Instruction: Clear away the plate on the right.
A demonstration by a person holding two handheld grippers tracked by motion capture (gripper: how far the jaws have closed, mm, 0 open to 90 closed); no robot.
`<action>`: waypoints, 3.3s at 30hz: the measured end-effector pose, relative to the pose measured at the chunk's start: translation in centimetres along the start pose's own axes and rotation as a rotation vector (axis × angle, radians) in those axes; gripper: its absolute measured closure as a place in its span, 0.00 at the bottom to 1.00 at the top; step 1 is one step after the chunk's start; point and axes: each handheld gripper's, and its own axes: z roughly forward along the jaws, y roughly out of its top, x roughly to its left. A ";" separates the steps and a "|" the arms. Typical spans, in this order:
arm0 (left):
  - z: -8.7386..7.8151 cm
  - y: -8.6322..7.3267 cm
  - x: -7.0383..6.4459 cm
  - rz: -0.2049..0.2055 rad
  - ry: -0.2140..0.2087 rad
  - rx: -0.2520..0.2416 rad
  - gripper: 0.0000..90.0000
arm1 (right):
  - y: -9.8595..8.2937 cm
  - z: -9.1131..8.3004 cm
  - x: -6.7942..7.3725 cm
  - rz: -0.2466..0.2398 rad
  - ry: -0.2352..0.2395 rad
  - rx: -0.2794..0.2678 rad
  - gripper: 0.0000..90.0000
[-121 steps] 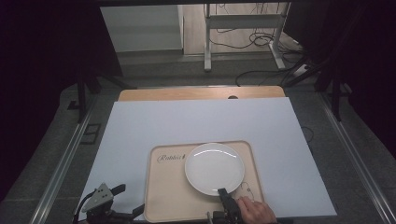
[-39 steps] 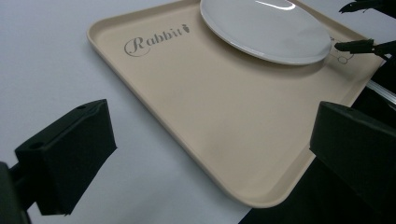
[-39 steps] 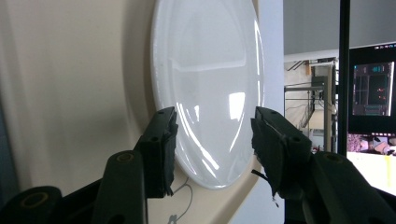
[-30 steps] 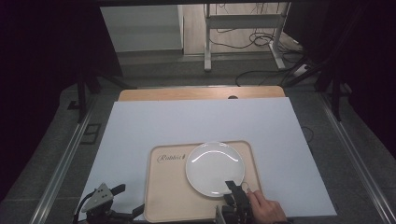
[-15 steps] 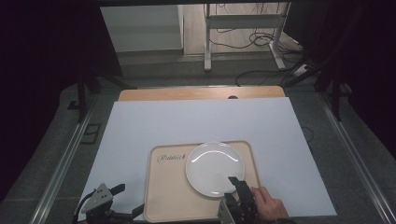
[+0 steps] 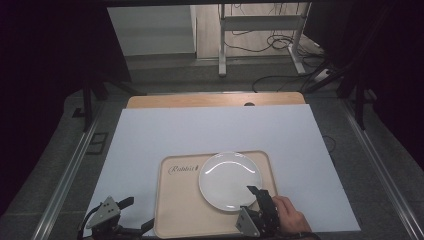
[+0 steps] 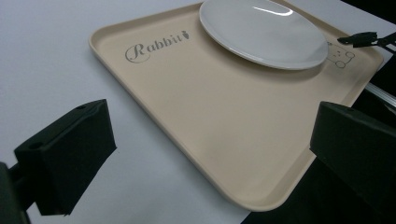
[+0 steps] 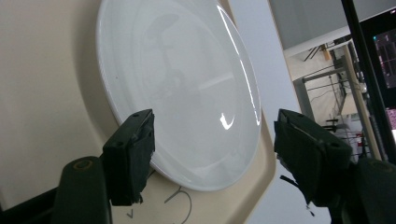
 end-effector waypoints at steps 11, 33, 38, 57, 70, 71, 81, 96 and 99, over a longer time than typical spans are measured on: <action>0.0 0.0 0.0 0.005 0.002 0.000 0.00 | -0.4 0.3 -0.6 0.072 0.009 -0.013 0.23; 0.1 0.0 0.0 0.009 0.000 0.005 0.00 | -1.4 1.0 -1.9 0.179 0.052 0.017 0.11; 0.1 0.0 0.0 0.009 0.000 0.005 0.00 | -1.6 1.1 -2.3 0.209 0.069 0.013 0.09; 0.0 0.0 0.0 0.010 0.003 0.002 0.00 | -2.6 1.0 -3.6 0.372 0.139 -0.006 0.04; -0.1 0.0 0.0 0.011 0.004 0.002 0.00 | -3.7 1.0 -4.5 0.464 0.167 -0.020 0.03; 0.0 0.0 0.0 0.011 0.004 0.002 0.00 | -3.8 1.0 -4.6 0.471 0.168 -0.020 0.03; -0.1 0.0 0.0 0.012 0.004 0.002 0.00 | -4.6 0.9 -5.1 0.526 0.182 -0.018 0.03; -0.1 0.0 0.0 0.012 0.003 0.002 0.00 | -5.9 0.4 -6.0 0.613 0.189 -0.022 0.03; 0.0 0.0 0.0 0.012 0.003 0.003 0.00 | -6.2 0.4 -6.2 0.630 0.185 -0.024 0.03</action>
